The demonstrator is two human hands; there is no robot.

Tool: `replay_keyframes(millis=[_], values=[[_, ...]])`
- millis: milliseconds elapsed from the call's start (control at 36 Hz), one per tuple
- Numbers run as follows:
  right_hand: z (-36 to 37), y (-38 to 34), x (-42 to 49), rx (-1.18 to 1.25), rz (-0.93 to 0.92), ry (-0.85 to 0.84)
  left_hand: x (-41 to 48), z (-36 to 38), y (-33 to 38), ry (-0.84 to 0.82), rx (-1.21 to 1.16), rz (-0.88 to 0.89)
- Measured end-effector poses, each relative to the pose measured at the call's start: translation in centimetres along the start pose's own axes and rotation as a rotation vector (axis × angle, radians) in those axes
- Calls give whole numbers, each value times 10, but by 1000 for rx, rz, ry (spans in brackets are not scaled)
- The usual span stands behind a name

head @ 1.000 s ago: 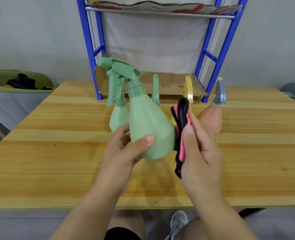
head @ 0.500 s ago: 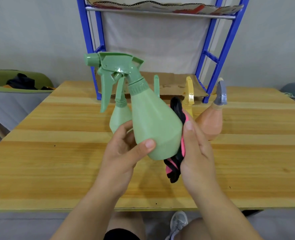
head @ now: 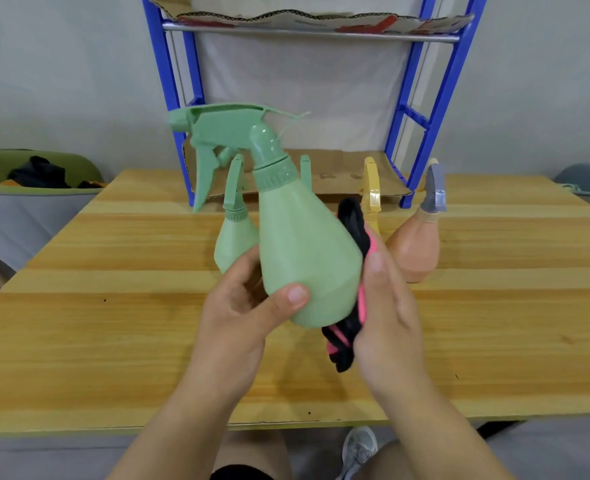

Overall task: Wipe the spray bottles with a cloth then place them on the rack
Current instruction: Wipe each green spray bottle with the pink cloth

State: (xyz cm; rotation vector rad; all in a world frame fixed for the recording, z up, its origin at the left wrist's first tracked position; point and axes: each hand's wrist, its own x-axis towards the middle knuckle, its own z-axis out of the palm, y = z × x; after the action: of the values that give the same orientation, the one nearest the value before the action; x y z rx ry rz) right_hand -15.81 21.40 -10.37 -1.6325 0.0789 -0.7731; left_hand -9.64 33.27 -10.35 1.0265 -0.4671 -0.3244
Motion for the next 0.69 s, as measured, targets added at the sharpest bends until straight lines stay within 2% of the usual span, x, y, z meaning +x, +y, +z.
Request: replay_keyframes(millis=[56, 167, 306, 417, 528, 611, 694], values=[[-5, -5, 2, 141, 134, -8, -1, -1, 3, -27, -45, -13], [-4, -4, -2, 160, 103, 17, 0, 0, 5, -71, -23, -22], [-2, 9, -4, -35, 2, 71, 1, -1, 3, -45, 0, -34], [1, 12, -5, -274, -180, 101, -2, -1, -4, 53, -10, 18], [2, 13, -6, -321, -248, 71, -4, 4, -5, 6, 53, 54], [-2, 11, -5, -231, -172, 20, -2, 2, -1, -13, 70, 42], [-8, 1, -1, 115, 100, -52, -1, -1, 2, -48, 69, 10]])
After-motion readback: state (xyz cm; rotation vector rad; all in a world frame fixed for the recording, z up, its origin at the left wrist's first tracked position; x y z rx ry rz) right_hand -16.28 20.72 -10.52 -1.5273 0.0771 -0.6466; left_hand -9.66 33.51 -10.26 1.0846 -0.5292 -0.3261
